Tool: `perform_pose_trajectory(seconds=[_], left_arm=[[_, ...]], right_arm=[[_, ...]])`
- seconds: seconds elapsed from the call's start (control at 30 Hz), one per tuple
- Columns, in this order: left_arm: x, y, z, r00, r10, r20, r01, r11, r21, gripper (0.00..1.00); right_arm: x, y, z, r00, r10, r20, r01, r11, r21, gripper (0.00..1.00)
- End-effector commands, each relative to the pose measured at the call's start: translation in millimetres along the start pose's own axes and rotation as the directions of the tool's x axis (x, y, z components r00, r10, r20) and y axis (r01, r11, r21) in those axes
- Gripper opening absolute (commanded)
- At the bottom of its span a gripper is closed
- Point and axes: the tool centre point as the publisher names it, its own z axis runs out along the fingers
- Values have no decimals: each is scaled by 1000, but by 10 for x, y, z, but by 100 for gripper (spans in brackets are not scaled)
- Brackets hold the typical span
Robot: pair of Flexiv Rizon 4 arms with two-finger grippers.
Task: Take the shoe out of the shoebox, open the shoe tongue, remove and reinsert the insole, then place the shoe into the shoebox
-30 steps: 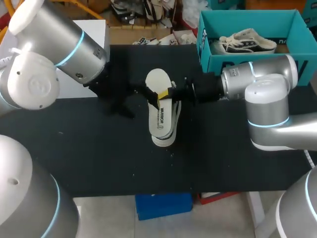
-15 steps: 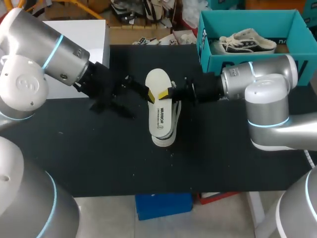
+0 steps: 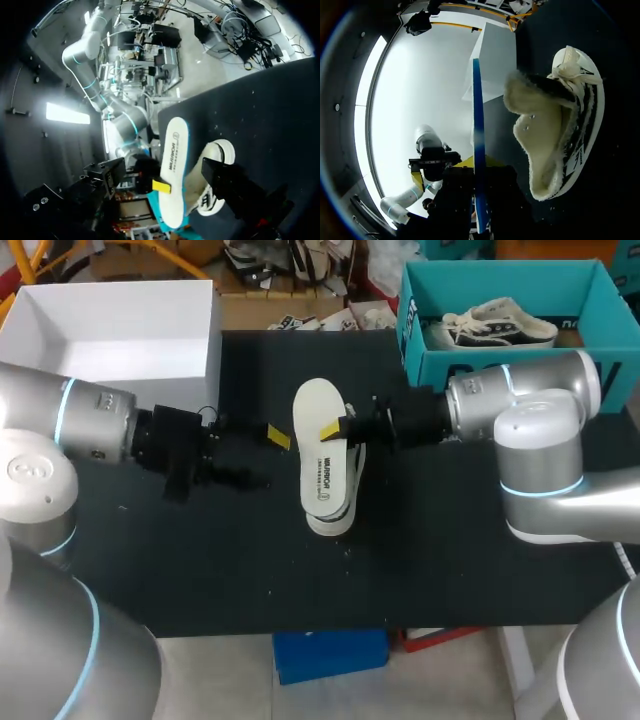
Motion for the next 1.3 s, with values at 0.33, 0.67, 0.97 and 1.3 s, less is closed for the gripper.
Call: perform_pose_trajectory(seconds=[0.33,0.67,0.97,1.3], left_arm=[[270,-43,67,993,24,115,-6,988,-155,100],[295,145,41,967,66,248,-14,979,-203,100],[342,408,162,954,100,284,-29,969,-243,99],[351,578,413,948,112,298,-36,968,-248,52]], right_arm=[[-2,-5,8,1000,0,0,0,1000,-3,0],[-2,-5,8,1000,0,0,0,1000,-3,0],[-2,-5,8,1000,0,0,0,1000,-3,0],[-2,-5,8,1000,0,0,0,1000,-3,0]])
